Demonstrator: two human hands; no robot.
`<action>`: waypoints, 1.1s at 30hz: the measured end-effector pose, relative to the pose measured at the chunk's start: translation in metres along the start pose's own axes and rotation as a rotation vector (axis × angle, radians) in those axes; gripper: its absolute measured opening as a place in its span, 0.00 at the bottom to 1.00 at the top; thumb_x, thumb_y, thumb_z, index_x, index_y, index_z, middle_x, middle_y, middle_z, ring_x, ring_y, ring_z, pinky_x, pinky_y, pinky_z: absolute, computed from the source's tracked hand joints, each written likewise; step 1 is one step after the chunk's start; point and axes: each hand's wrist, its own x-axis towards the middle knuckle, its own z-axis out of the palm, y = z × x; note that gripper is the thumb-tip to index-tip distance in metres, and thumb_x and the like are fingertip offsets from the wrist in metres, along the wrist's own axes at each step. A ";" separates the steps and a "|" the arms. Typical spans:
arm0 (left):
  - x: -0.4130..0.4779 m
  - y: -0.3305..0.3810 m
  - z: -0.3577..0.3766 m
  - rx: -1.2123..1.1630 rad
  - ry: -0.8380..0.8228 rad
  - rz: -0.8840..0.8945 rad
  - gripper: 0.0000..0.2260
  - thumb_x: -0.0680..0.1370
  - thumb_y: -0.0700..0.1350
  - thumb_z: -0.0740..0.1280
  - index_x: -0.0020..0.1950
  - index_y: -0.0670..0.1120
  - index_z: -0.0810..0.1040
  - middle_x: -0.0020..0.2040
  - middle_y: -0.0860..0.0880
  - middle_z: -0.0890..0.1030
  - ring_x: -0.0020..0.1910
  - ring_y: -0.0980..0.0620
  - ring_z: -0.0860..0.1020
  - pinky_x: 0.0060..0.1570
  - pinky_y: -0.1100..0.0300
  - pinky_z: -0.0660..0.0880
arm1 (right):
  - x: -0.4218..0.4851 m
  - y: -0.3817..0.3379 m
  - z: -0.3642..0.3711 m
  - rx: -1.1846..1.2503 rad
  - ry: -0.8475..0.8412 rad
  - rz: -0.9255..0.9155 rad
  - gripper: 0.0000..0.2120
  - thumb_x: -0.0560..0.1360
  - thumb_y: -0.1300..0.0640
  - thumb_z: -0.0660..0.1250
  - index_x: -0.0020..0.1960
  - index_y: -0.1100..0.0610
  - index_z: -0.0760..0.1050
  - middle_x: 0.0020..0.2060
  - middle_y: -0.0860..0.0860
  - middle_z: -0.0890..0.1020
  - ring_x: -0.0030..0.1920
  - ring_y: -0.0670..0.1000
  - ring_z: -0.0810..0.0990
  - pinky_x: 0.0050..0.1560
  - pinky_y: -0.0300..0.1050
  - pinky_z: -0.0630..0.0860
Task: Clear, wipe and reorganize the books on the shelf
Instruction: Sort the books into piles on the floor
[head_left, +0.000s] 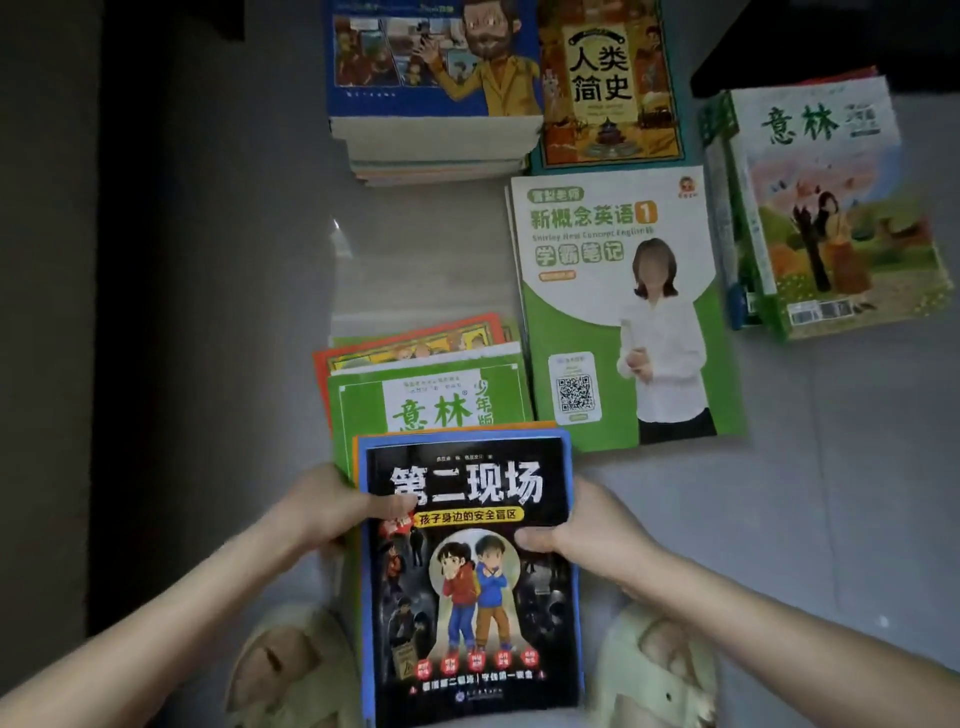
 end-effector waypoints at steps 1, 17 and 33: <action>0.000 0.008 -0.008 0.141 -0.028 -0.009 0.14 0.67 0.60 0.75 0.38 0.53 0.76 0.39 0.51 0.80 0.34 0.54 0.78 0.34 0.62 0.75 | 0.004 -0.003 -0.003 -0.127 0.003 -0.026 0.18 0.66 0.49 0.76 0.54 0.48 0.78 0.52 0.45 0.83 0.52 0.46 0.81 0.55 0.44 0.77; 0.026 0.056 -0.037 0.604 -0.274 -0.114 0.37 0.71 0.68 0.64 0.54 0.33 0.79 0.50 0.38 0.84 0.39 0.52 0.83 0.41 0.61 0.80 | 0.017 -0.024 -0.047 -0.286 -0.061 0.005 0.18 0.76 0.52 0.68 0.42 0.69 0.78 0.29 0.58 0.81 0.27 0.52 0.79 0.38 0.48 0.81; 0.013 0.009 -0.012 -0.415 0.280 0.262 0.24 0.63 0.43 0.80 0.53 0.44 0.72 0.48 0.52 0.80 0.47 0.54 0.78 0.49 0.62 0.72 | -0.022 -0.024 -0.158 0.512 0.403 -0.413 0.43 0.47 0.32 0.78 0.51 0.60 0.77 0.33 0.45 0.85 0.32 0.42 0.83 0.28 0.35 0.77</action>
